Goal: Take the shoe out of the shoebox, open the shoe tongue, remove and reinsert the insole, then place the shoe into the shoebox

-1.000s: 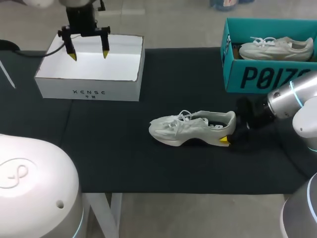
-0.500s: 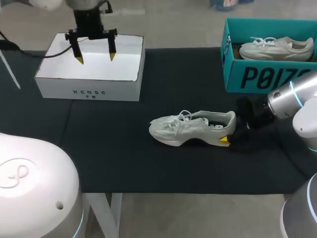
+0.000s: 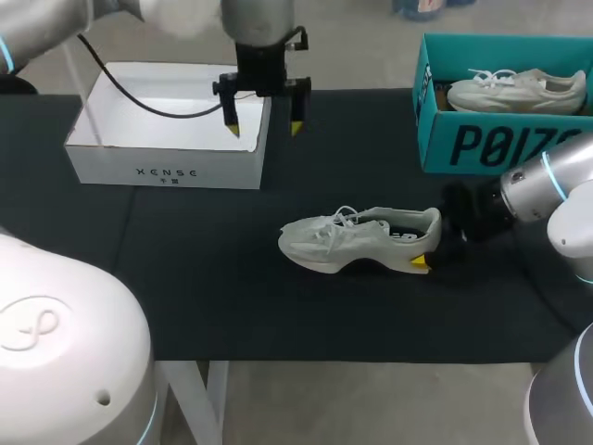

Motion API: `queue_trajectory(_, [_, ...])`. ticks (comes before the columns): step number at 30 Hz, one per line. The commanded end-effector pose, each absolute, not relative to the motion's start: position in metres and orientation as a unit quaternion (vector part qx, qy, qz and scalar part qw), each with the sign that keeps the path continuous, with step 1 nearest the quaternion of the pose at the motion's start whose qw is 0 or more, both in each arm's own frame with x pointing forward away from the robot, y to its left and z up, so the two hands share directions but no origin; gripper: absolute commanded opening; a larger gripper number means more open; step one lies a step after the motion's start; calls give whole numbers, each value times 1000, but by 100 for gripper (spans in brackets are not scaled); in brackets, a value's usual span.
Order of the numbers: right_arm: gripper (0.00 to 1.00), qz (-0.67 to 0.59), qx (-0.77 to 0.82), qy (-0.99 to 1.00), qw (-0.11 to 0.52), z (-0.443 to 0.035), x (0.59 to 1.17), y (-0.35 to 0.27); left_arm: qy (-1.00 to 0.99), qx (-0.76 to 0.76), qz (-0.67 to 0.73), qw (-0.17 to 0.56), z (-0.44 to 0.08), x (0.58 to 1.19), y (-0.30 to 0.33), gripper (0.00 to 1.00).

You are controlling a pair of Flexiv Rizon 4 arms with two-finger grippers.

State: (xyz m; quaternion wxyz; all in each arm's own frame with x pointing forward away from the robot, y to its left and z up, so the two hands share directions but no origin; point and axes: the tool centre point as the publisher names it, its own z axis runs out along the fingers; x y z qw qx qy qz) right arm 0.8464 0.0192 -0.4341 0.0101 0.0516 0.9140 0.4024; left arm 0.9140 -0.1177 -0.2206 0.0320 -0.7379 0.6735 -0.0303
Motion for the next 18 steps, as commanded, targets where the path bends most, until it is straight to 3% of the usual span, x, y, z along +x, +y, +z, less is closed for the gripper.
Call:
queue_trajectory(1, [0, 401, 52, 914, 10, -441, 849, 21, 685, -727, -26, 34, -235, 916, -146, 100])
queue_trajectory(18, [0, 401, 52, 914, 10, -441, 849, 21, 743, -668, -31, -22, -266, 884, -256, 100])
